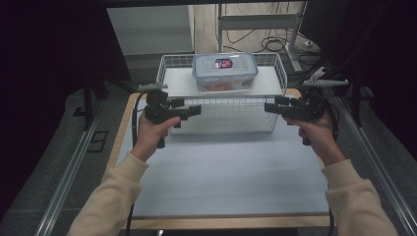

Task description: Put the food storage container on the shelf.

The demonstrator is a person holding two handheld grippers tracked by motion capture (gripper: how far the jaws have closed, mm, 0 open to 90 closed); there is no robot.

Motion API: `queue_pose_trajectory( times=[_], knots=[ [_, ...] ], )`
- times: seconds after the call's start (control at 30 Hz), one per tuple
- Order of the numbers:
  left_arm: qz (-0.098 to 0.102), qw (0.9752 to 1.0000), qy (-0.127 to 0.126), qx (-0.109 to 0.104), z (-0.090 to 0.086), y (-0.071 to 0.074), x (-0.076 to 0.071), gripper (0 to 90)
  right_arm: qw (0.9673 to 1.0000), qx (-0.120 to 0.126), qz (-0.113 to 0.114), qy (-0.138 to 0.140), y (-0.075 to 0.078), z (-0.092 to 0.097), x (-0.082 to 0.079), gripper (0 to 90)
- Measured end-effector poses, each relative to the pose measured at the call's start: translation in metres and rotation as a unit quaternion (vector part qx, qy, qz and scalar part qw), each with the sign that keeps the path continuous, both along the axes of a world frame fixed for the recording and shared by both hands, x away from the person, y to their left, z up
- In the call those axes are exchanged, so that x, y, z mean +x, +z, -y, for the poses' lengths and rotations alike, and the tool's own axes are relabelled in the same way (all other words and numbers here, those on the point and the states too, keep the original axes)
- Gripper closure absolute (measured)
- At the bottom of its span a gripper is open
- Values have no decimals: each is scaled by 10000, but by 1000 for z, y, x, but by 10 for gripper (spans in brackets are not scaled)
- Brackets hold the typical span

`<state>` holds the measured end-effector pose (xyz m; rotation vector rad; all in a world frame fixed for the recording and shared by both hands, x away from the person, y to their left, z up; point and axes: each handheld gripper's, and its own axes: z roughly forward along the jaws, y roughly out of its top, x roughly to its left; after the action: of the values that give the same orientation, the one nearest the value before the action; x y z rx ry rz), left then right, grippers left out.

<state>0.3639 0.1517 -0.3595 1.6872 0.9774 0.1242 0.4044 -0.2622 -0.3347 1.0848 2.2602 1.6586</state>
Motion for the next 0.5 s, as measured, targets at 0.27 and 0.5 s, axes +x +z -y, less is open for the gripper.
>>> queue_pose_trajectory(
  times=[0.27, 0.5],
  knots=[
    [-76, 9997, -201, 126, 2, -50, -42, 138, 9995, -115, -55, 275, -54, 6, -47, 268],
    [-271, 9981, -311, 452, 8, -91, -66, 144, 9990, -240, -208, 324, -99, 7, -71, 253]
  ],
)
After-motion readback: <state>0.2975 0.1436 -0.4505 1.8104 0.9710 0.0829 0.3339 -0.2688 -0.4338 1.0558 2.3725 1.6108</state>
